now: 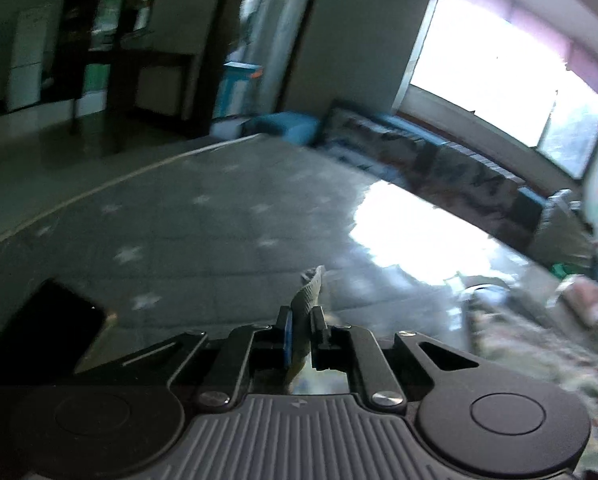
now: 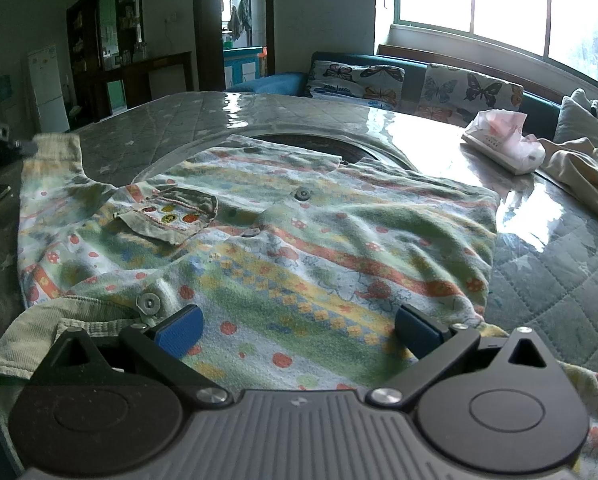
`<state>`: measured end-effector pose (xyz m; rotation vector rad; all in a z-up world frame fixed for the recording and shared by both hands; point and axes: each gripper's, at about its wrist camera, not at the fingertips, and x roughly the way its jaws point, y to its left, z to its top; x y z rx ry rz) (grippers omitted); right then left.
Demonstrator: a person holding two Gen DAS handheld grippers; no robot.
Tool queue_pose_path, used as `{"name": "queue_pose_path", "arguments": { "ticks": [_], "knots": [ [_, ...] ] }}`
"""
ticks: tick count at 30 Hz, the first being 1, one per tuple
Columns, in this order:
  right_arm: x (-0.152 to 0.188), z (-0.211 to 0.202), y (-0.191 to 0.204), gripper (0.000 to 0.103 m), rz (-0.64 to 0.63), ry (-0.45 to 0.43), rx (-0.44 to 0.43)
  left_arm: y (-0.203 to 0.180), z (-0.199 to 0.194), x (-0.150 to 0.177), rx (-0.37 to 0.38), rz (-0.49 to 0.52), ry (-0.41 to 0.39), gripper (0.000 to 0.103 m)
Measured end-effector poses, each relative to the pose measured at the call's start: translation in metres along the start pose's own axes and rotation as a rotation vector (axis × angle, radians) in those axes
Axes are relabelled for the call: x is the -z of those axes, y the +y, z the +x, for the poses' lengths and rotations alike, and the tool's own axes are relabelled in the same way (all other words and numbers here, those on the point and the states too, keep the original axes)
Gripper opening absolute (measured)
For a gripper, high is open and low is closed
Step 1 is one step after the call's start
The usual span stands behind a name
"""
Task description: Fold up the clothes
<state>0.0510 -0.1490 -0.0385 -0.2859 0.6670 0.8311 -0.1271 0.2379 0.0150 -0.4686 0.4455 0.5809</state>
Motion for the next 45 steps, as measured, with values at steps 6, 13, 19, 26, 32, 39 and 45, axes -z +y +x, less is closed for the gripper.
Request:
{"name": "queue_pose_path", "arguments": {
  "ticks": [6, 13, 19, 26, 32, 39, 45],
  "knots": [
    [-0.003, -0.012, -0.004, 0.103, 0.035, -0.023, 0.002, -0.053, -0.028, -0.011, 0.227, 0.028, -0.015, 0.009],
    [-0.008, -0.038, -0.020, 0.103, 0.111, -0.088, 0.019, -0.127, -0.038, 0.006, 0.486, 0.128, 0.060, 0.009],
    [-0.002, -0.059, -0.037, 0.103, 0.161, -0.120, 0.069, -0.181, -0.030, 0.036, 0.653, 0.204, 0.171, 0.009],
    [0.010, -0.070, -0.054, 0.103, 0.222, -0.114, 0.121, -0.216, -0.021, 0.078, 0.741, 0.284, 0.301, 0.009],
    [0.007, -0.072, -0.055, 0.103, 0.228, -0.127, 0.129, -0.221, -0.017, 0.097, 0.770, 0.342, 0.378, 0.015],
    [-0.006, -0.069, -0.042, 0.103, 0.205, -0.149, 0.093, -0.193, -0.010, 0.086, 0.717, 0.355, 0.348, 0.016],
    [-0.011, -0.058, -0.022, 0.102, 0.168, -0.129, 0.037, -0.149, 0.022, 0.063, 0.479, 0.263, 0.298, 0.025]
  ]
}}
